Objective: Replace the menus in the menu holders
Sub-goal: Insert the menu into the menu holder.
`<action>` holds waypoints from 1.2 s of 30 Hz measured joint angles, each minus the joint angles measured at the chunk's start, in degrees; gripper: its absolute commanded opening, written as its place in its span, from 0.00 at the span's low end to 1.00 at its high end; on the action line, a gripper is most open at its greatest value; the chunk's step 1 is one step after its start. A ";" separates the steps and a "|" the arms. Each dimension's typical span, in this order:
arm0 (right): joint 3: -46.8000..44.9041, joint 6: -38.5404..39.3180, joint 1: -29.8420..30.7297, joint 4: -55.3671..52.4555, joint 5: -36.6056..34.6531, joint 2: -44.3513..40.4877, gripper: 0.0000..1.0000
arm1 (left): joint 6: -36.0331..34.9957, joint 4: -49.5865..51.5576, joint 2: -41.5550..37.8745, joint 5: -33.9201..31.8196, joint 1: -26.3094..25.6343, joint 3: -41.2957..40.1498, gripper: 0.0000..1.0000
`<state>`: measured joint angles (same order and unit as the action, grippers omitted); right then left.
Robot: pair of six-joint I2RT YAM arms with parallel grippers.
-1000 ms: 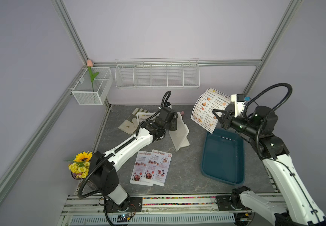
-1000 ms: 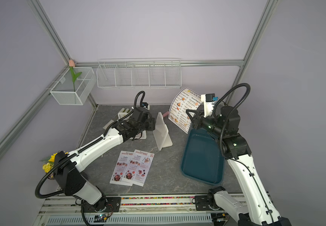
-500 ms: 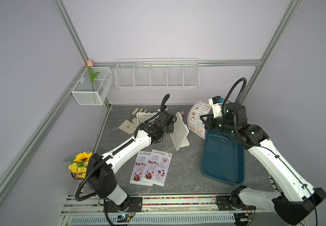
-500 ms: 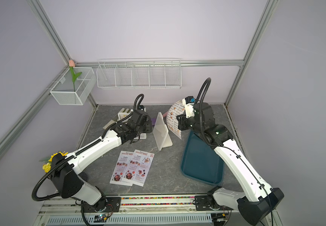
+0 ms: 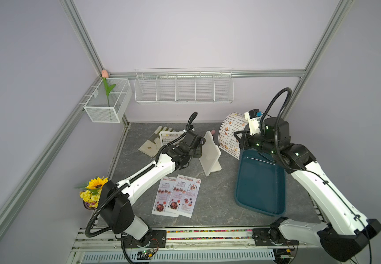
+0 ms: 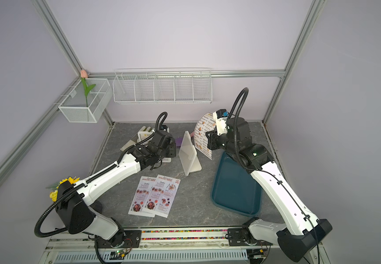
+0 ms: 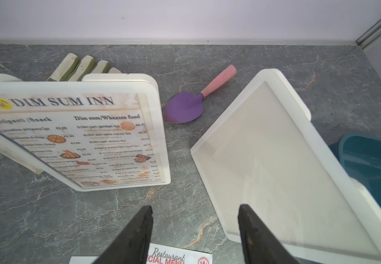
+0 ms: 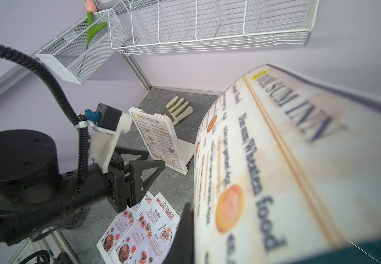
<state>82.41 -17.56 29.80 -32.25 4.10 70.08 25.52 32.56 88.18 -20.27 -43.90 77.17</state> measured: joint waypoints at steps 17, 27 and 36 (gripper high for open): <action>0.00 -0.83 0.04 0.22 1.77 0.00 0.07 | 0.35 -0.02 0.00 0.15 0.00 -0.31 0.62; -0.11 -0.87 0.09 0.24 1.95 0.00 0.07 | 0.35 -0.02 0.00 0.13 0.00 -0.31 0.62; -0.31 -0.87 0.09 0.26 2.16 0.02 0.07 | 0.35 -0.02 0.00 0.15 0.00 -0.31 0.62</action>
<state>82.11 -18.44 29.89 -31.99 6.26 70.11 25.87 32.53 88.18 -20.12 -43.90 76.86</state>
